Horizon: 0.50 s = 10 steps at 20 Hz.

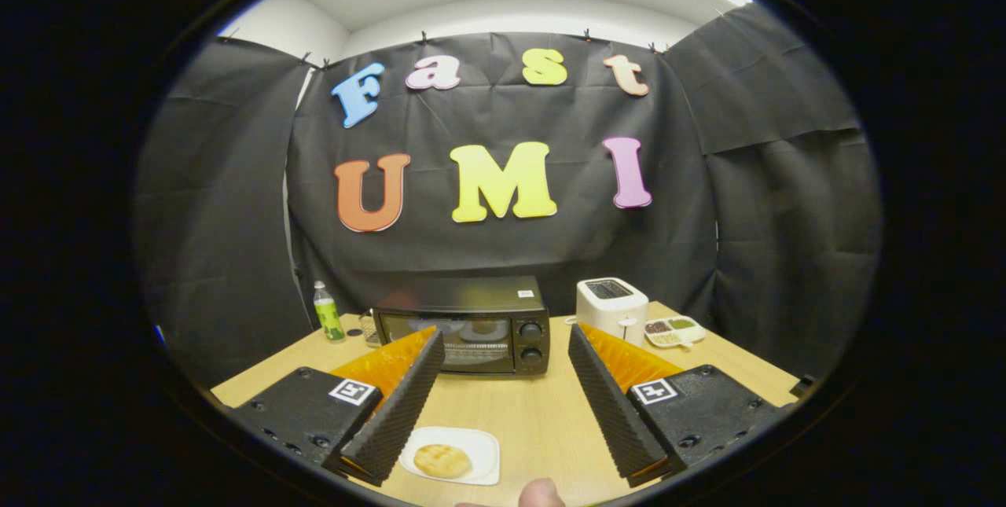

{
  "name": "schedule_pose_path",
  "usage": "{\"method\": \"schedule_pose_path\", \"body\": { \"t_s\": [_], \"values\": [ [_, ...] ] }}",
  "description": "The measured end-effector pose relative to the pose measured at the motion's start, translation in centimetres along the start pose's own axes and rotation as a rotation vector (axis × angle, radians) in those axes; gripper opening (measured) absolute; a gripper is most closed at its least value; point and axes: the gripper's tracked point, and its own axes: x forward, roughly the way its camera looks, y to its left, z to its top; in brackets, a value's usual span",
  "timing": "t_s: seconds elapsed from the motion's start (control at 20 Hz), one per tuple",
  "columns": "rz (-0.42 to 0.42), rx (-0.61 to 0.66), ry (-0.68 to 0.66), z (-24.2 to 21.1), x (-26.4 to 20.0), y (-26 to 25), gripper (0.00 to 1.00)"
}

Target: Open the toaster oven, put the food inside, and close the toaster oven door.

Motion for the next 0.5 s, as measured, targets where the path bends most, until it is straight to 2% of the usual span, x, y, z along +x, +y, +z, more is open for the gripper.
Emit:
{"method": "schedule_pose_path", "body": {
  "t_s": [0.2, 0.5],
  "values": [
    [0.017, 0.01, -0.018, 1.5, 3.8, 2.2, 1.0],
    [0.059, 0.014, 0.035, 2.0, 11.3, 6.8, 1.0]
  ]
}}
